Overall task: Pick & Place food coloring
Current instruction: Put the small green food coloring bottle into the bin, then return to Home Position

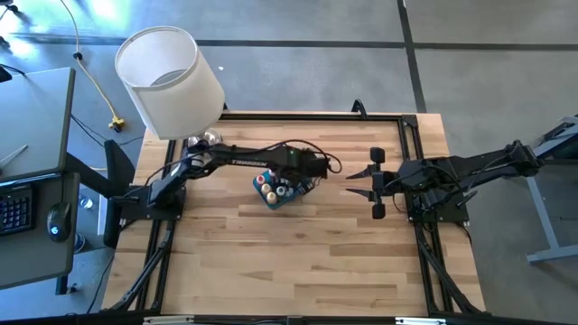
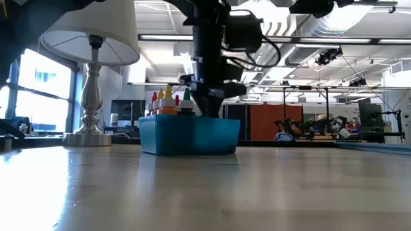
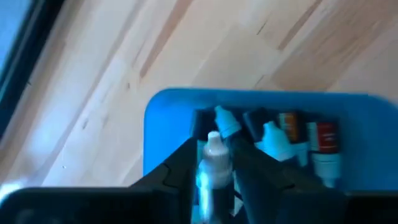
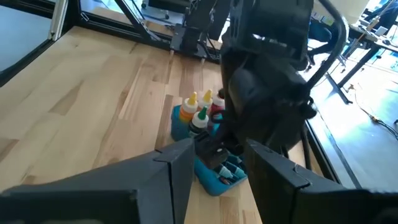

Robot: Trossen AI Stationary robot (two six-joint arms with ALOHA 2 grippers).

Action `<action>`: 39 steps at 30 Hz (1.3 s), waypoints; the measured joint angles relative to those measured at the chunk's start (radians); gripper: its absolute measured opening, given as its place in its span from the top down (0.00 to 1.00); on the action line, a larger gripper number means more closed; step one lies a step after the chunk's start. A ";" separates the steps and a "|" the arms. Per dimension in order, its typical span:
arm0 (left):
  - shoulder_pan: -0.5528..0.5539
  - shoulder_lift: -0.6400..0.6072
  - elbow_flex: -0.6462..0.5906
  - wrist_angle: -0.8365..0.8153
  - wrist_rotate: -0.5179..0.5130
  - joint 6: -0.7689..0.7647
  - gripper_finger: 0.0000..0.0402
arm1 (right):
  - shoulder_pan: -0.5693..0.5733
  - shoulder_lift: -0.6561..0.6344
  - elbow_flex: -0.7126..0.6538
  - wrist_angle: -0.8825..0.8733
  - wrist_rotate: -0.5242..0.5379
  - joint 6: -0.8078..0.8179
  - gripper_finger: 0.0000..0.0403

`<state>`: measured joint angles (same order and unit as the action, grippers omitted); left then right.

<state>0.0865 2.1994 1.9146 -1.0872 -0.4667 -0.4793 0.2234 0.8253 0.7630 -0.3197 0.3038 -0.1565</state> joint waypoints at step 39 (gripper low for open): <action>-0.302 -0.911 -0.428 -0.274 -0.187 -0.108 0.60 | 0.108 -0.506 -0.174 -0.180 -0.025 0.192 0.67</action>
<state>-0.2155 1.2886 1.4867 -1.3609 -0.6540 -0.5871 0.3310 0.3190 0.5894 -0.4993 0.2790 0.0356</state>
